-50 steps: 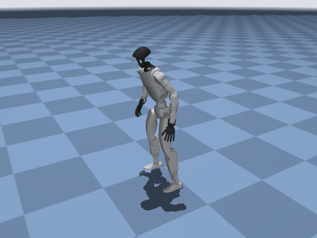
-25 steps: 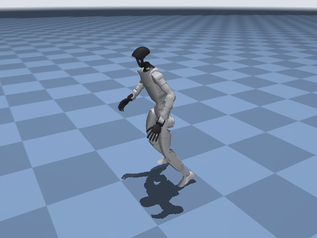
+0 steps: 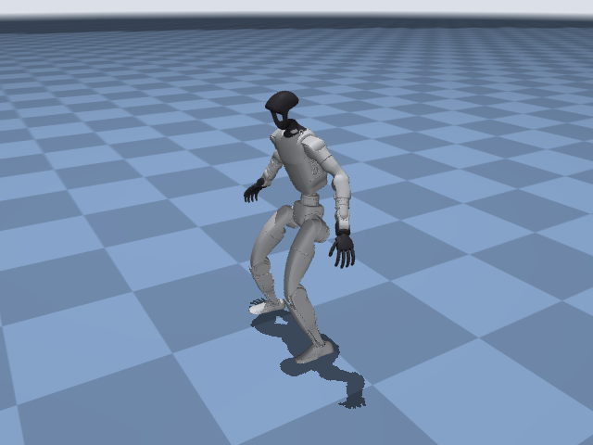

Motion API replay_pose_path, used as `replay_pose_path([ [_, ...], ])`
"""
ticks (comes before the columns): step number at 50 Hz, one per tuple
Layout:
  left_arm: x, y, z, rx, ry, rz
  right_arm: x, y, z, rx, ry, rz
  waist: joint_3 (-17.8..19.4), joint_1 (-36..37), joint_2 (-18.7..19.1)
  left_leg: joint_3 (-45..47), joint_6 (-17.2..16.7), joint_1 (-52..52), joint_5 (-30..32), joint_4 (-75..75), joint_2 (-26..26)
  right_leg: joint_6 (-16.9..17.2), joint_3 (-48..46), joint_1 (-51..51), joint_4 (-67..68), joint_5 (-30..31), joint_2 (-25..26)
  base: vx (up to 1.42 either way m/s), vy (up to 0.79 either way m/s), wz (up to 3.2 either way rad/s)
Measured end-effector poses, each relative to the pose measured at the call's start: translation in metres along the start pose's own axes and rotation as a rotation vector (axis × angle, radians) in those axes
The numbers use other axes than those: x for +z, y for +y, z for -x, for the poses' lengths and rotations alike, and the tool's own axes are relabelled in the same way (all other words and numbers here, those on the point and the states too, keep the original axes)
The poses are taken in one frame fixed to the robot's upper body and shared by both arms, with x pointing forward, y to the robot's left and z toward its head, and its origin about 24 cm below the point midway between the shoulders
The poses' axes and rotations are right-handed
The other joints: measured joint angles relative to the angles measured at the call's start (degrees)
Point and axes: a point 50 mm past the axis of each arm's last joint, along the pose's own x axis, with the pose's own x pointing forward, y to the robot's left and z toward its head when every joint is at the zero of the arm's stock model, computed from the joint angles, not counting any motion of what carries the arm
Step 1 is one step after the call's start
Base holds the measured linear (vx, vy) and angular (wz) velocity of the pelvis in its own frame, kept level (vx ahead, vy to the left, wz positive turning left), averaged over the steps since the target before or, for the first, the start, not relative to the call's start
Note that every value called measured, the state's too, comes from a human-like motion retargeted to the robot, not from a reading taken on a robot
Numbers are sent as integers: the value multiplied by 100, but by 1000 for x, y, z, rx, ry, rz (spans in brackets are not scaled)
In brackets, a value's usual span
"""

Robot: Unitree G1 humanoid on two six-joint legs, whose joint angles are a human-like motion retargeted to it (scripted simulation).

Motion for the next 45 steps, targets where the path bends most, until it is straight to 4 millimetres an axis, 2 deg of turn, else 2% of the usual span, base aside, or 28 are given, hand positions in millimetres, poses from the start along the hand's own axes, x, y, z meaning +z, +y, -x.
replay_pose_path([
  [2,-8,-26,7,-63,25,-30,1,29,3,46,10,11,-121,11,10,153,-174,188,-268,238,115,241,-91,259,80,-227,-28,58,5,-36],
  [3,-7,-38,10,-101,27,-43,14,45,2,85,-14,-4,-142,14,43,213,-102,467,-153,-113,178,91,-28,458,-239,-77,96,47,6,-55],
  [5,-11,-56,19,-171,5,-84,31,64,8,140,-88,-32,-446,-43,42,430,-192,807,211,-791,243,180,-82,765,-945,349,155,43,6,-42],
  [7,-21,-69,31,-215,-11,-148,36,73,16,163,-148,-9,-944,-114,-1,667,-378,1116,658,-1694,228,494,-265,1026,-1784,852,110,42,6,-19],
  [10,-30,-88,44,-284,-13,-209,33,84,25,205,-183,50,-1692,-143,-31,826,-579,1458,1270,-2908,174,768,-585,1251,-2755,1447,67,36,5,-6],
  [13,-30,-104,50,-393,-8,-212,28,96,31,316,-183,122,-2187,-133,1,826,-737,1621,1329,-3394,171,1029,-755,1428,-3190,1555,71,30,3,10],
  [15,-21,-109,47,-445,-34,-243,29,104,33,384,-198,177,-2384,-86,-20,849,-733,1684,1177,-3514,174,1182,-768,1522,-3336,1456,71,24,1,11],
  [19,8,-109,32,-438,-132,-397,34,116,31,455,-226,324,-2488,100,-46,846,-574,1755,901,-3443,210,1195,-781,1661,-3419,1271,102,17,1,-1],
  [22,30,-106,23,-379,-196,-432,36,120,28,475,-228,391,-2505,216,-61,864,-645,1787,888,-3405,239,1229,-804,1726,-3471,1315,130,11,0,-5],
  [28,63,-94,18,-300,-259,-158,57,120,25,438,-294,381,-2609,187,-123,908,-754,2013,859,-3856,267,1326,-865,1821,-3668,1228,163,9,-1,-2],
  [32,68,-89,16,-298,-282,-177,62,119,25,402,-326,389,-2650,210,-155,978,-703,2121,837,-4070,299,1332,-852,1848,-3808,1193,209,6,-2,-12],
  [37,63,-90,15,-334,-261,-240,61,119,26,435,-324,394,-2623,167,-167,1040,-718,2180,854,-4310,325,1375,-857,1823,-3937,1198,244,0,0,0],
  [45,63,-91,17,-341,-277,-239,58,118,31,448,-341,356,-2260,59,-231,954,-736,1855,848,-4206,330,1455,-915,1606,-3950,1241,242,0,0,0],
])
